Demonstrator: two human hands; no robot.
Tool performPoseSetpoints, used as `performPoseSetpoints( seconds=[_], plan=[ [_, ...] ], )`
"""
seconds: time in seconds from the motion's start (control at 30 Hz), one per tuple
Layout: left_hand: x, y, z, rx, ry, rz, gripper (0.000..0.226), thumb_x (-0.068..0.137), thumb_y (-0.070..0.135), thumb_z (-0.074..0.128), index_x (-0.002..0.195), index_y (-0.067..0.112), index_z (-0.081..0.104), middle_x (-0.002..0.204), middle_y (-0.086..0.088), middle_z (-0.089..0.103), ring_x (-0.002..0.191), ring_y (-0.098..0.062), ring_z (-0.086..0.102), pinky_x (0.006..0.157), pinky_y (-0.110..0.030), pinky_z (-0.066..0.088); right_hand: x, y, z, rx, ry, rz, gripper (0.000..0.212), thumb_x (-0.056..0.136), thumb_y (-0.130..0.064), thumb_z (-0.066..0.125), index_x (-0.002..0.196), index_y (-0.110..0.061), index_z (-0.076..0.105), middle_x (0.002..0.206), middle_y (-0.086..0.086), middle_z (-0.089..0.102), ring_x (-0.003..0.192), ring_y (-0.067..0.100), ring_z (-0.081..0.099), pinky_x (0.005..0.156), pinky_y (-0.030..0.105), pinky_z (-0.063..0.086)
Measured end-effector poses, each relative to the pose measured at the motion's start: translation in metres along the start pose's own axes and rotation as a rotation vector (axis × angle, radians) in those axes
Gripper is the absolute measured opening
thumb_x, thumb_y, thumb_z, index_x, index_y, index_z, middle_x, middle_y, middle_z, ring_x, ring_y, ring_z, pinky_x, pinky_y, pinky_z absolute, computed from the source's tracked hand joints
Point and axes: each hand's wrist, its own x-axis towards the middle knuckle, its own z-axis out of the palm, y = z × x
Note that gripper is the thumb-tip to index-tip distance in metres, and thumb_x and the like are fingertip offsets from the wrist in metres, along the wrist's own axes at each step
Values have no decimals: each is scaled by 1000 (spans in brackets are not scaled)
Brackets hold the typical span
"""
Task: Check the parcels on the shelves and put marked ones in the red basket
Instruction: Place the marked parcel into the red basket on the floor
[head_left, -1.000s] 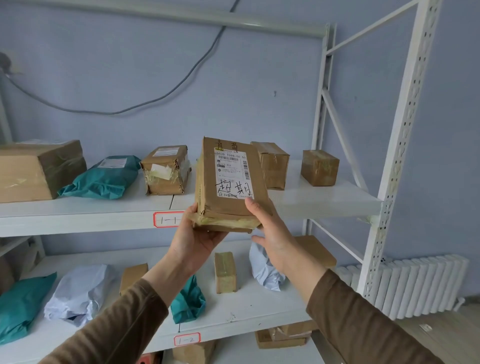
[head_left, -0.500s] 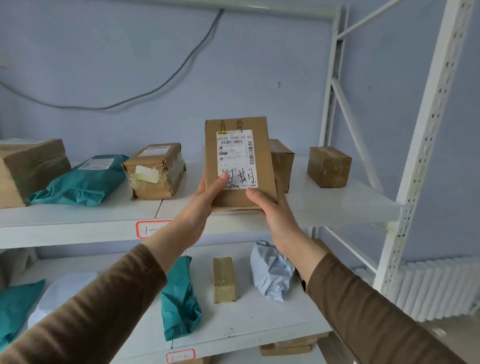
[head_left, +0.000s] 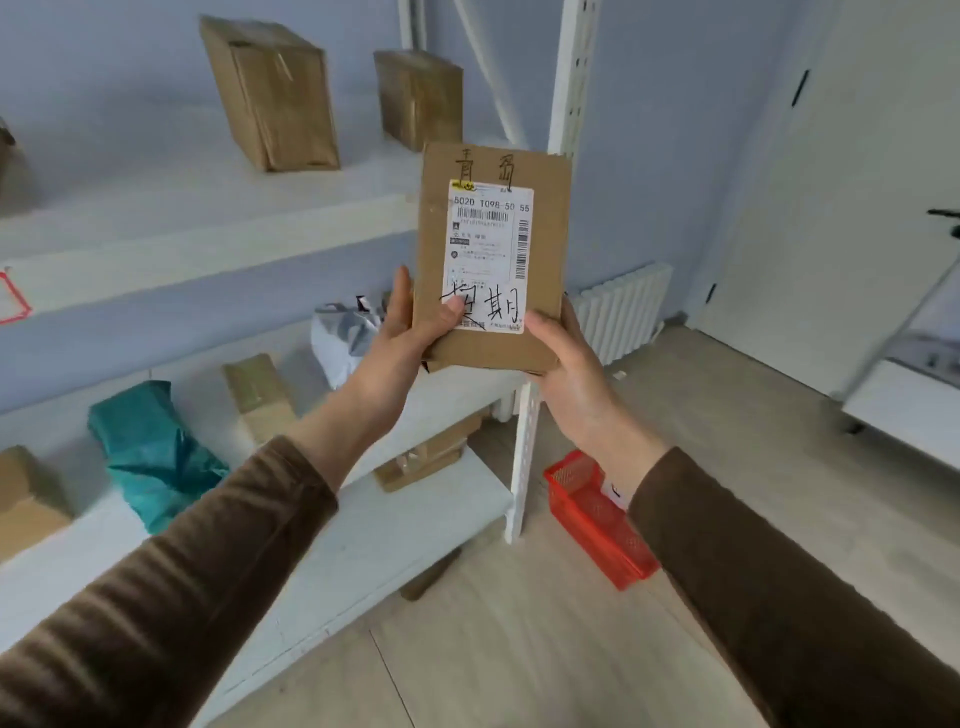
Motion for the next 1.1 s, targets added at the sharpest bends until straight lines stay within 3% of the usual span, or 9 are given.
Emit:
performPoseSetpoints(
  seconds=[0.07, 0.2, 0.37, 0.5, 0.63, 0.77, 0.9, 1.0, 1.1],
  plan=[
    [-3, -30, 31, -25, -55, -65, 102, 81, 57, 81, 162, 27, 27, 145, 8, 62, 134, -14, 59, 120, -43, 38, -24, 12, -33, -19, 90, 44, 57, 96, -29, 63, 150, -26, 45, 141, 1, 65, 131, 18, 60, 110, 42, 47],
    [-15, -74, 88, -132, -168, -169, 60, 95, 41, 70, 148, 24, 49, 133, 3, 71, 125, -17, 66, 113, -41, 46, -58, 26, -86, -71, 180, 111, 56, 96, -41, 63, 149, -30, 47, 134, -7, 70, 121, 8, 66, 100, 33, 50],
    [-10, -108, 136, -129, -177, -234, 52, 98, 38, 66, 147, 27, 52, 133, 6, 71, 123, -11, 67, 102, -25, 48, -69, 42, -142, -84, 244, 177, 54, 95, -45, 64, 145, -35, 47, 134, -5, 69, 128, 16, 62, 113, 47, 43],
    [7, -136, 175, -156, -159, -295, 51, 99, 34, 65, 147, 24, 53, 128, 7, 74, 116, -8, 71, 86, -14, 55, -63, 55, -187, -54, 313, 214, 61, 92, -45, 67, 146, -29, 43, 135, 0, 69, 124, 18, 65, 106, 44, 50],
    [32, -172, 222, -157, -137, -352, 55, 98, 39, 67, 149, 24, 52, 132, 5, 72, 122, -12, 68, 95, -22, 53, -48, 63, -245, -44, 354, 268, 52, 98, -37, 65, 143, -25, 42, 134, 1, 68, 112, 11, 70, 87, 31, 57],
    [62, -206, 282, -150, -81, -408, 57, 97, 43, 67, 150, 29, 51, 133, 9, 71, 119, -7, 69, 90, -19, 53, -28, 67, -316, -78, 346, 344, 43, 98, -39, 63, 136, -25, 49, 132, 3, 68, 118, 18, 68, 101, 41, 55],
    [87, -235, 336, -194, -19, -466, 47, 96, 42, 66, 141, 30, 58, 127, 8, 74, 111, -6, 72, 81, -16, 56, -5, 68, -379, -113, 321, 398, 39, 101, -39, 59, 135, -21, 52, 130, 6, 69, 117, 20, 69, 96, 37, 58],
    [102, -260, 363, -215, 48, -527, 50, 90, 50, 71, 137, 34, 61, 128, 7, 74, 119, -12, 69, 94, -26, 52, 10, 74, -414, -138, 304, 449, 37, 102, -42, 57, 134, -24, 55, 125, 1, 72, 112, 18, 71, 87, 31, 60],
    [118, -284, 379, -193, 59, -558, 40, 94, 53, 66, 132, 42, 62, 132, 13, 70, 125, -8, 63, 102, -25, 46, 28, 90, -440, -174, 311, 513, 39, 100, -48, 58, 135, -32, 56, 124, -5, 73, 116, 17, 68, 102, 42, 52]
  ],
)
